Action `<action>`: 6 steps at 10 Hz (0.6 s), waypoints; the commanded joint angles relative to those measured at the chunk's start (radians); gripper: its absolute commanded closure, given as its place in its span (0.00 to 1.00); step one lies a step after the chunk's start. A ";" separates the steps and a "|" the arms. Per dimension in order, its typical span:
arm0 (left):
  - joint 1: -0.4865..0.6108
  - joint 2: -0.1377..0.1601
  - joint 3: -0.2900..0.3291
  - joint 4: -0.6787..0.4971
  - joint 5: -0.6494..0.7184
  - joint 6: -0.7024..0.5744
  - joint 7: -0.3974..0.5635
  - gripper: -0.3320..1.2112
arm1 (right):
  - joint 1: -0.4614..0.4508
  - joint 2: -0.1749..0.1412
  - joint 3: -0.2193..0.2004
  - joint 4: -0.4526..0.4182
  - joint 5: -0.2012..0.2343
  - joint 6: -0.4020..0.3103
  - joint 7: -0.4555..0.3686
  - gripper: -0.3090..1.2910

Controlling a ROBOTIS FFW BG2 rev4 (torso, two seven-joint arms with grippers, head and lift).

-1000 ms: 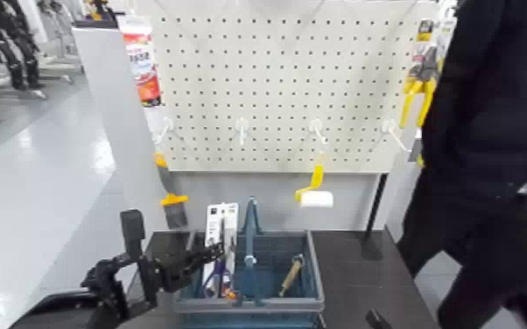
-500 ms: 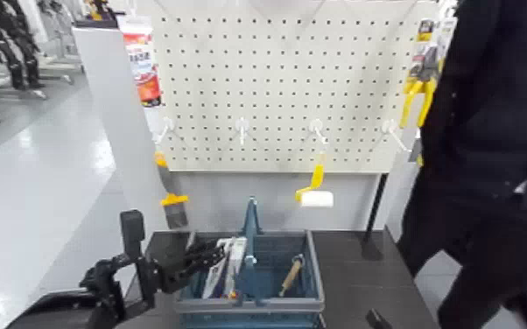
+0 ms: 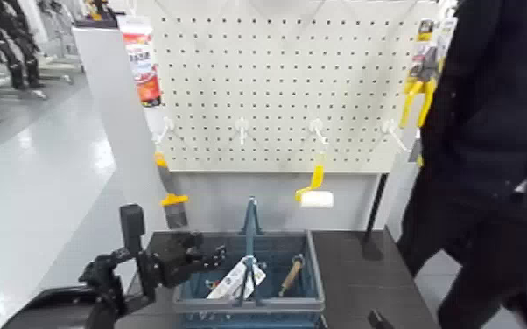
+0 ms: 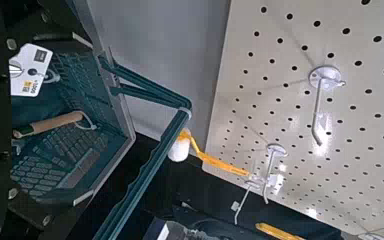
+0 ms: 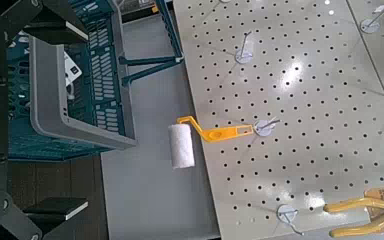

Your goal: Put the blue scissors into the crate.

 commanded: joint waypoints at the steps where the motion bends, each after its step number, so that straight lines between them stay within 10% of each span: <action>1: 0.048 -0.002 0.009 -0.101 -0.038 -0.001 0.035 0.19 | 0.000 0.000 -0.002 0.000 0.000 0.000 0.000 0.28; 6: 0.430 -0.040 0.087 -0.518 -0.164 -0.178 0.434 0.23 | 0.009 -0.001 -0.008 -0.007 0.000 -0.002 0.000 0.28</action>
